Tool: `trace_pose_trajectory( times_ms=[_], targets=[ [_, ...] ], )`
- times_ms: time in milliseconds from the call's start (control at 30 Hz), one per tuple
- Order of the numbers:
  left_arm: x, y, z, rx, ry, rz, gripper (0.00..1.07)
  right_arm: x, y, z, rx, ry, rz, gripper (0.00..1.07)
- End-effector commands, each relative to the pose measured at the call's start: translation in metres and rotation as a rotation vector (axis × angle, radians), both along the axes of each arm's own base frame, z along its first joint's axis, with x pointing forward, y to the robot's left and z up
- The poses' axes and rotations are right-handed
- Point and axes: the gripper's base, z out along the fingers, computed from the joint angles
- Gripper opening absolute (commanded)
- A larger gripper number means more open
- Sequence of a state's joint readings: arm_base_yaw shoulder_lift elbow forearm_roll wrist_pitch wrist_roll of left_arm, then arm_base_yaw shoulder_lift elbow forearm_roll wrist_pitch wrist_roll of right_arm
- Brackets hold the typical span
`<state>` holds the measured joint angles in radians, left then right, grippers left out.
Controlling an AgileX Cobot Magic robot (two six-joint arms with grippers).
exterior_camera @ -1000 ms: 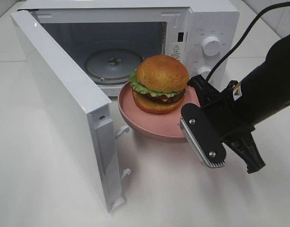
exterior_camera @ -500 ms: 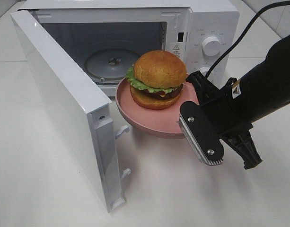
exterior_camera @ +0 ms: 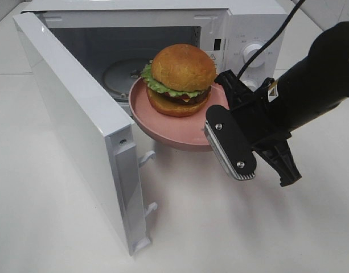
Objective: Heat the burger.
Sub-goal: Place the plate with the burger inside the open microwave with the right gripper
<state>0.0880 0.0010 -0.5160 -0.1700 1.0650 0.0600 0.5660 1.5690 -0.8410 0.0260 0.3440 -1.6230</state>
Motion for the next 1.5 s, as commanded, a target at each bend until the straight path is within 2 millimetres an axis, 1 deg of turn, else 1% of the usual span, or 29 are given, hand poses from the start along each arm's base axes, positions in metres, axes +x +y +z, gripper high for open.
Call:
trace_pose_trajectory(
  times_ms=[33, 100, 200, 267, 367, 433, 533, 600, 700, 800, 967, 1200, 1500],
  targets=[
    [0.000, -0.001, 0.000, -0.008, 0.003, -0.003, 1.00, 0.008, 0.008, 0.009, 0.039, -0.063, 0.009, 0.00],
    [0.000, -0.001, 0.000, -0.008, 0.003, -0.003, 1.00, 0.012, 0.019, 0.008, 0.034, -0.065, 0.036, 0.00],
    [0.000, -0.001, 0.000, -0.008, 0.003, -0.003, 1.00, 0.013, 0.021, 0.008, 0.035, -0.067, 0.040, 0.00],
    [0.000, -0.001, 0.000, -0.008, 0.003, -0.003, 1.00, 0.017, 0.032, 0.004, 0.031, -0.058, 0.059, 0.00],
    [0.000, -0.001, 0.000, -0.008, 0.003, -0.003, 1.00, 0.018, 0.035, 0.004, 0.033, -0.061, 0.063, 0.00],
    [0.000, -0.001, 0.000, -0.008, 0.003, -0.003, 1.00, 0.024, 0.042, 0.003, 0.034, -0.060, 0.070, 0.00],
    [0.000, -0.001, 0.000, -0.008, 0.003, -0.003, 1.00, 0.026, 0.043, 0.002, 0.034, -0.058, 0.068, 0.00],
    [0.000, -0.001, 0.000, -0.008, 0.003, -0.003, 1.00, 0.033, 0.049, 0.001, 0.032, -0.055, 0.068, 0.00],
    [0.000, -0.001, 0.000, -0.008, 0.003, -0.003, 1.00, 0.038, 0.052, 0.002, 0.032, -0.055, 0.068, 0.00],
    [0.000, -0.001, 0.000, -0.008, 0.003, -0.003, 1.00, 0.039, 0.053, 0.002, 0.032, -0.054, 0.068, 0.00],
    [0.000, -0.001, 0.000, -0.008, 0.003, -0.003, 1.00, 0.049, 0.061, -0.005, 0.047, -0.034, 0.034, 0.00],
    [0.000, -0.001, 0.000, -0.008, 0.003, -0.003, 1.00, 0.062, 0.069, -0.006, 0.066, -0.037, 0.001, 0.00],
    [0.000, -0.001, 0.000, -0.008, 0.003, -0.003, 1.00, 0.073, 0.077, -0.010, 0.064, -0.026, -0.011, 0.00]
  ],
)
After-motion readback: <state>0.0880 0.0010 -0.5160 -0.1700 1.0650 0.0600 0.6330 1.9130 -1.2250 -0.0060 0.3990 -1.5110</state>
